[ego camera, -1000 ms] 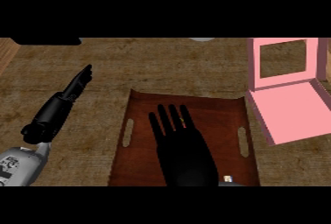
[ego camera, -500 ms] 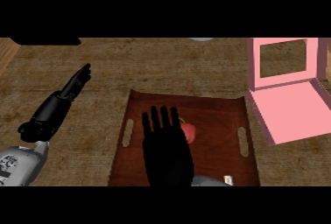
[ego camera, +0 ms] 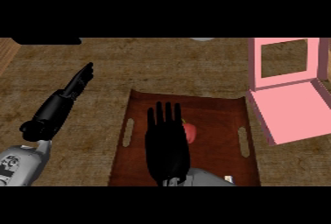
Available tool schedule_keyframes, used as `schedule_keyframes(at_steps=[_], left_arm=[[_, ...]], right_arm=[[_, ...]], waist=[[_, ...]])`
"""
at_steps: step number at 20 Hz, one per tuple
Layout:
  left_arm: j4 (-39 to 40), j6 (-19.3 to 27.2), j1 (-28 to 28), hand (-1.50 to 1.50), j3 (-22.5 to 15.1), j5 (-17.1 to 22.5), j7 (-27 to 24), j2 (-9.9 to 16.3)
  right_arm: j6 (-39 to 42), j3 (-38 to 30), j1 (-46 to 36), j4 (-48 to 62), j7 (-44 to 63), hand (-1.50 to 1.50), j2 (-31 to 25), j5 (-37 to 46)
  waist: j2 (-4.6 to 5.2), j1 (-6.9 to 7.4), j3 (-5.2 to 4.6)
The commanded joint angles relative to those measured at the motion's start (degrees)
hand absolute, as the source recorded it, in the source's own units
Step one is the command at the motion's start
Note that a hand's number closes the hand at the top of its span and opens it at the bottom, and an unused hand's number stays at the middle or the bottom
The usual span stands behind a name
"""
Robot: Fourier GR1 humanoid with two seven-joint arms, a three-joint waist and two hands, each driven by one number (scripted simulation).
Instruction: Pick the bell pepper from the tray and place it in the cardboard box
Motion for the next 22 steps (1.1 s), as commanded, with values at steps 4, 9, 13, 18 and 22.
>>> schedule_keyframes(at_steps=[4, 9, 13, 18, 22], left_arm=[[-0.9, 0.4, 1.2, 0.0, 0.7, -2.0, 0.6, -2.1], [-0.3, -1.5, -0.2, 0.0, 2.8, -2.6, 1.6, -2.6], [-3.0, -3.6, 3.8, 0.0, 4.1, -4.2, 0.6, -3.0], [0.7, -4.5, 3.9, 0.0, 5.0, -6.7, -3.0, -5.0], [1.5, -4.1, 1.5, 0.0, 5.2, -8.0, -2.1, -6.4]], right_arm=[[1.3, 0.3, 3.4, 2.8, 6.1, -1.5, 1.0, 4.7], [1.1, -6.3, 1.3, 7.3, -0.5, -1.5, 1.0, 7.5], [-1.2, -4.8, 5.6, 5.6, -3.5, -1.5, 1.1, 9.1], [-4.0, -3.8, 2.7, 10.4, -1.3, -1.5, 1.1, 6.1], [-6.0, -3.9, 4.7, 13.8, -1.0, -1.5, 1.1, 9.9]], waist=[[-0.01, -0.17, 0.03], [0.08, -0.16, 0.04], [0.04, -0.13, 0.04], [0.11, 0.14, 0.03], [0.14, -0.06, 0.03]])
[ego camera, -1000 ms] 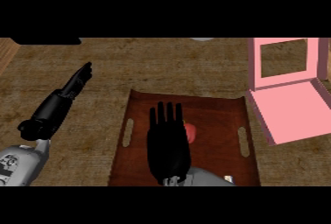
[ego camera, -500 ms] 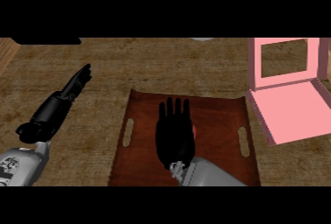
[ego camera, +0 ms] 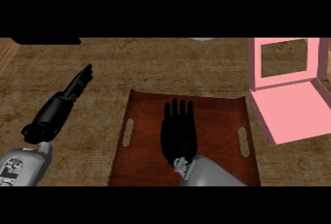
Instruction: Pick the bell pepper from the tray and place it in the cardboard box
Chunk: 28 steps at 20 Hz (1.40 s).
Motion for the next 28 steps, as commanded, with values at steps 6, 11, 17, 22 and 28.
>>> schedule_keyframes(at_steps=[6, 11, 17, 22, 28], left_arm=[[-1.2, -1.4, 0.1, 0.0, 1.9, -3.3, 1.8, -2.7], [0.0, -5.1, 0.7, 0.0, 5.3, -2.8, -0.3, -2.5], [-0.9, -2.5, 0.4, 0.0, 3.0, -6.0, 2.3, -5.6], [-2.6, -3.6, 3.2, 0.0, 3.3, -7.1, 0.2, -6.1], [-1.4, -4.7, 1.3, 0.0, 4.1, -4.5, 1.0, -5.0]], right_arm=[[-4.5, -2.5, -1.4, 8.1, -0.9, -1.5, 0.6, 1.9], [-1.9, -5.4, 1.8, 6.7, -7.6, 1.5, 0.1, 6.5], [-8.5, -1.0, 1.6, 6.8, -14.5, 1.5, -2.1, 11.0], [-14.1, -1.4, 1.0, 10.9, -19.0, 1.5, -1.8, 15.0], [-14.0, 18.5, 11.6, -8.4, -49.5, 1.5, -7.4, 0.3]], waist=[[0.06, 0.18, 0.0], [0.0, -0.11, 0.0], [-0.02, -0.18, 0.01], [0.0, 0.0, 0.01], [0.3, 1.06, 0.37]])
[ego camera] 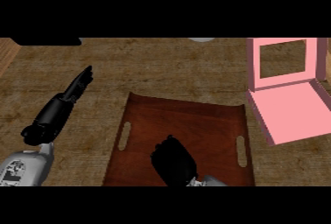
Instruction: Pick the bell pepper from the tray and place it in the cardboard box
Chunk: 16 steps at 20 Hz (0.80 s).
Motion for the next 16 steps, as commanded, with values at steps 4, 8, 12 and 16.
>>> schedule_keyframes(at_steps=[4, 8, 12, 16], left_arm=[[0.0, 0.6, -0.1, 0.0, 0.2, 0.0, 0.7, -0.5], [-0.2, 0.3, 1.3, 0.0, 1.4, 0.5, 0.5, 0.6], [-0.6, 0.8, 1.7, 0.0, 2.2, -0.1, -0.2, 1.3], [-0.6, 1.4, 1.7, 0.0, 2.6, 0.5, 0.5, 0.4]], right_arm=[[-5.2, 13.7, 8.9, -19.5, -22.9, 1.5, -9.5, -8.8], [-11.7, 13.0, 10.9, -33.8, -30.5, 1.5, -22.9, -9.2], [-15.0, 5.4, 13.8, -46.8, -35.6, 1.5, -36.5, -14.6], [-19.5, -5.2, 20.7, -54.9, -34.0, 1.5, -41.9, -24.2]], waist=[[-0.18, -1.82, 0.42], [-0.41, -2.7, 0.41], [0.15, -3.2, 0.39], [0.6, -4.6, 0.47]])
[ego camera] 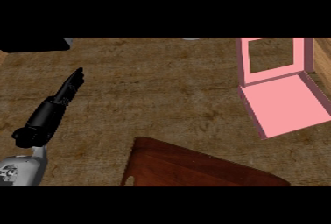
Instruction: Pick the bell pepper from the tray and place it in the cardboard box
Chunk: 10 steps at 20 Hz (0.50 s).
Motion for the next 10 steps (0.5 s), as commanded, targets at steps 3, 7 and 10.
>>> schedule_keyframes(at_steps=[3, 7, 10], left_arm=[[-0.5, -0.7, 0.3, 0.0, 1.1, 0.5, -0.3, 1.1], [-2.5, -0.5, 0.5, 0.0, 0.1, 0.1, 0.2, 0.6], [-1.9, -0.9, 0.7, 0.0, -0.2, 0.1, -0.5, 0.1]], right_arm=[[-5.5, -15.9, 10.0, -9.7, 2.2, 1.5, -8.0, -16.0], [-8.0, -25.8, 13.4, -6.5, 2.0, 1.5, -8.6, -23.9], [-7.2, -35.6, 12.2, -2.4, 1.5, 1.5, -9.0, -33.1]], waist=[[0.9, 0.02, -0.07], [0.8, 0.78, -0.02], [0.93, 1.92, -0.12]])
